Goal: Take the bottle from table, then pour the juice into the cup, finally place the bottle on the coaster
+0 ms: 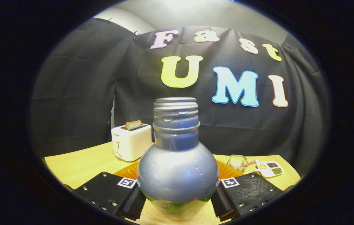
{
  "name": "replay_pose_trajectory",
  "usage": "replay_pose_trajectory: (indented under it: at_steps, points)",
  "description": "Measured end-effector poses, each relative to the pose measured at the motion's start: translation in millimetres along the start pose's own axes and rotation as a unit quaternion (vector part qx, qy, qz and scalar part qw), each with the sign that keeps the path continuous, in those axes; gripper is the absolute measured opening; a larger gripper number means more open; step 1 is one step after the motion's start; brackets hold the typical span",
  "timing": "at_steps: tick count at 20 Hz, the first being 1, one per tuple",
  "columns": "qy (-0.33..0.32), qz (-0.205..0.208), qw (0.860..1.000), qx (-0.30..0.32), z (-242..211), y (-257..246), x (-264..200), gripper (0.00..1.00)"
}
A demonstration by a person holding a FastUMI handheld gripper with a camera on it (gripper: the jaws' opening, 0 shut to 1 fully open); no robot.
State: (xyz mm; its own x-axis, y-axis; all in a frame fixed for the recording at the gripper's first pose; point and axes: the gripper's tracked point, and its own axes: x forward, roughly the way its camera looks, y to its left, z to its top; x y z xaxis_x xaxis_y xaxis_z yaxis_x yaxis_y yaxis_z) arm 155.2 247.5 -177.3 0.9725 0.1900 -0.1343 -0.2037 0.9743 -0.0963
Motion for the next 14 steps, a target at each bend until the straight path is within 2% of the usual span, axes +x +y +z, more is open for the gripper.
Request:
replay_pose_trajectory:
  at_steps: [5, 9, 14]
  points:
    - [0.025, 0.007, 1.0, 0.014, -29.5, 6.8, 18.8, 0.83]
    - [0.035, 0.002, 0.999, 0.013, -54.7, 2.6, 35.3, 0.83]
    - [0.047, -0.012, 0.998, 0.042, -79.0, -6.1, 58.1, 0.83]
